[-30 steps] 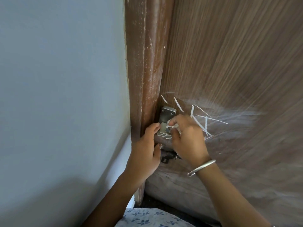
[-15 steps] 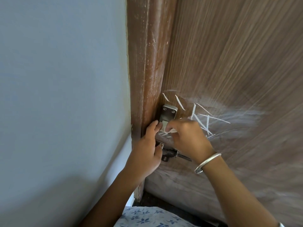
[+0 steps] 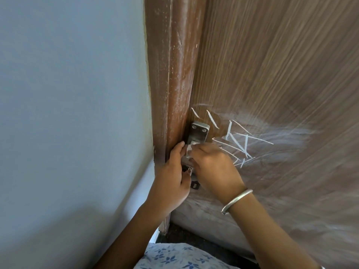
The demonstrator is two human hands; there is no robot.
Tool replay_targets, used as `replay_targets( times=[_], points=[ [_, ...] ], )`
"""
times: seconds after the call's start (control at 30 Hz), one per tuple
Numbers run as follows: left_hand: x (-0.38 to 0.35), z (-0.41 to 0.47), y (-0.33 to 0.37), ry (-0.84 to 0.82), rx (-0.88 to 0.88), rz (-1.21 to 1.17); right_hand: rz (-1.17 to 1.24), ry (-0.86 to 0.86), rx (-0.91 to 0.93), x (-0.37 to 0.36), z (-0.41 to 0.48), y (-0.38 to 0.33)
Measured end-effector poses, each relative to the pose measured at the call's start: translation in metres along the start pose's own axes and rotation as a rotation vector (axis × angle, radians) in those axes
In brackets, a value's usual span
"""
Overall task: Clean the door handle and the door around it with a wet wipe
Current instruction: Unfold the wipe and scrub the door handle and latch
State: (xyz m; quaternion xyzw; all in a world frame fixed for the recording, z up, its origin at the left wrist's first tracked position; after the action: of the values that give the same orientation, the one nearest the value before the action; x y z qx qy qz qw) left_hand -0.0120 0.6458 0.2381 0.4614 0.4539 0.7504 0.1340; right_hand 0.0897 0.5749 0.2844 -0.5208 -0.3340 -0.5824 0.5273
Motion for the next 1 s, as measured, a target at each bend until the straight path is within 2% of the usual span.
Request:
replay_targets(
  times=[0.2, 0.3, 0.37, 0.57, 0.7, 0.83, 1.0],
  points=[
    [0.002, -0.002, 0.001, -0.020, -0.032, 0.028, 0.036, -0.097, -0.127, 0.013, -0.003, 0.023],
    [0.000, 0.000, 0.000, -0.026, -0.024, 0.057, 0.059, -0.015, -0.164, 0.017, -0.001, 0.030],
    [0.000, 0.000, 0.000, -0.024, -0.018, 0.067, 0.086, 0.060, -0.149, 0.014, 0.000, 0.022],
    [0.002, -0.002, 0.002, -0.021, -0.035, -0.009, -0.026, -0.038, -0.014, 0.008, 0.001, 0.005],
    [0.002, -0.003, 0.002, -0.013, -0.072, 0.008, -0.052, -0.134, -0.067, 0.016, -0.006, 0.022],
    [0.002, -0.002, 0.001, -0.013, -0.080, 0.032, 0.022, -0.097, -0.145, 0.024, -0.021, 0.036],
    [0.002, -0.002, 0.001, -0.032, -0.064, 0.008, -0.013, -0.089, -0.065, 0.014, -0.014, 0.018]
  ],
)
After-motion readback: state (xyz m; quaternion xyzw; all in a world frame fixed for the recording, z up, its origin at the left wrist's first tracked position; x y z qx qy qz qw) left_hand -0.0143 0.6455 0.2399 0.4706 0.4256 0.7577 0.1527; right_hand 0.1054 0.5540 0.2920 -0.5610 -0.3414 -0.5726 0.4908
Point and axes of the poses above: each hand's wrist, its own z-axis towards the middle knuckle, its own x-axis out of the back of the hand, y = z × x, the point moved 1 cm from there along z, towards the middle knuckle, and after that the axes turned 5 degrees about -y, right-handed, at the moved point
